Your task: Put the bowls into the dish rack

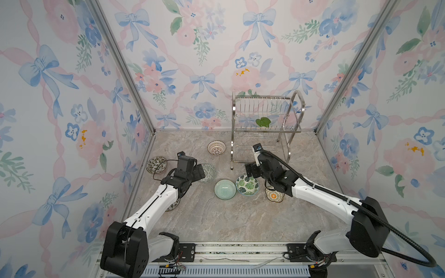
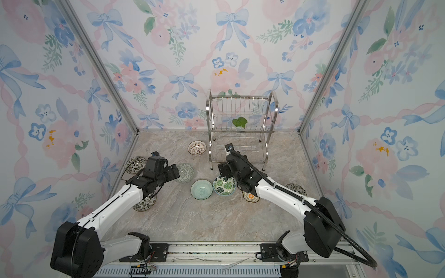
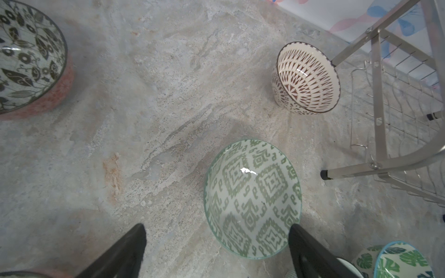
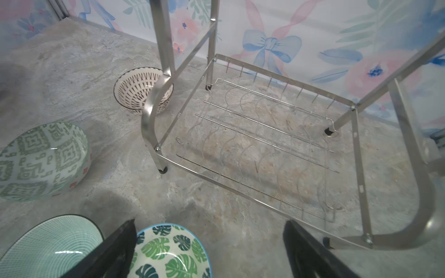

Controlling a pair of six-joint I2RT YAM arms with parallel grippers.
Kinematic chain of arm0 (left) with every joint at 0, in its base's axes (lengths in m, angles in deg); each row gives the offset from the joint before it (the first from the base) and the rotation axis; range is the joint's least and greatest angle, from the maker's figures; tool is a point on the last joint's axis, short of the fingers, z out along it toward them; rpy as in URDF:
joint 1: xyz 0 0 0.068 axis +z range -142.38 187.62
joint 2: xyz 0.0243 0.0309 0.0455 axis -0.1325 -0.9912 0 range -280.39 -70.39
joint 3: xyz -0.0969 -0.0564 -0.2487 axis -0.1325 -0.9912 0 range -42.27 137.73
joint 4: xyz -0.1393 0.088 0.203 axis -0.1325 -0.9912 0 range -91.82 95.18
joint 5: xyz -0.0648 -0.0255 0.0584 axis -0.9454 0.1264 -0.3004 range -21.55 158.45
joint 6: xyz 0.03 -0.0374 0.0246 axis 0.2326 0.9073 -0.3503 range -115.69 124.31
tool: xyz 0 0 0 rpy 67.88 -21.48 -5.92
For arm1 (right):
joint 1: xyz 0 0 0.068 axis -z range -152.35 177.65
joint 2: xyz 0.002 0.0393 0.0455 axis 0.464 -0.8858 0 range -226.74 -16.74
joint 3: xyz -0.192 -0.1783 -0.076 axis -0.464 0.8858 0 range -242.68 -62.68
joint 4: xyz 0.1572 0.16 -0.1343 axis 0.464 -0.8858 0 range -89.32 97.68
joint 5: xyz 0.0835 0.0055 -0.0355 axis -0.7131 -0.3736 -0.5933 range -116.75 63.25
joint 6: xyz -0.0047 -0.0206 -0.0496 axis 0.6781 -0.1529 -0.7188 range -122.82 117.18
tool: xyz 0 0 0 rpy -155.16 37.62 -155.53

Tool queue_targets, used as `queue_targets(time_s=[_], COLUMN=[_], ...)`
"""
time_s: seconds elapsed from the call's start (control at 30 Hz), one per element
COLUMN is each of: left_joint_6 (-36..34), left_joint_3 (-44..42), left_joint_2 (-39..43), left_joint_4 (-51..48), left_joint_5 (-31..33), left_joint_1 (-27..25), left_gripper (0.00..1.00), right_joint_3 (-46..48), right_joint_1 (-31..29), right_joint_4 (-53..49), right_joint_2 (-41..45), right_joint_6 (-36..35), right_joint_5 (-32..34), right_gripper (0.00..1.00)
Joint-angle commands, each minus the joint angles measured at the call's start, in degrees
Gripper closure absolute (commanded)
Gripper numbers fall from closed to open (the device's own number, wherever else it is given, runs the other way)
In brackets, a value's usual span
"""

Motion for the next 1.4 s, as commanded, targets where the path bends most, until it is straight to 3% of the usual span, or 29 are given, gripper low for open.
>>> queue_targets(time_s=[0.0, 0.23, 0.57, 0.87, 1.37], left_joint_6=[1.36, 2.23, 3.8, 5.98, 8.82], left_joint_3=[-0.66, -5.47, -9.11, -12.06, -14.91], left_joint_2=[-2.31, 0.69, 5.38, 8.08, 12.36], left_joint_4=[0.12, 4.06, 6.03, 6.88, 9.09], left_joint_5=[-3.89, -8.48, -16.33, -21.24, -26.67], left_joint_1=[1.72, 2.0, 2.44, 2.61, 1.74], left_gripper=[0.08, 0.07, 0.03, 0.02, 0.02], right_joint_3=[-5.67, -13.28, -14.24, -14.05, -12.93], right_joint_1=[-2.29, -9.44, -14.32, -12.5, -9.5], right_joint_4=[-5.17, -8.62, -10.07, -11.62, -15.24], right_joint_2=[-5.09, -16.9, -21.61, -24.55, -26.75], right_joint_6=[-0.82, -3.79, -0.02, -0.03, -1.12], right_joint_5=[-1.15, -2.04, -4.42, -3.75, 8.0], right_gripper=[0.04, 0.03, 0.03, 0.0, 0.03])
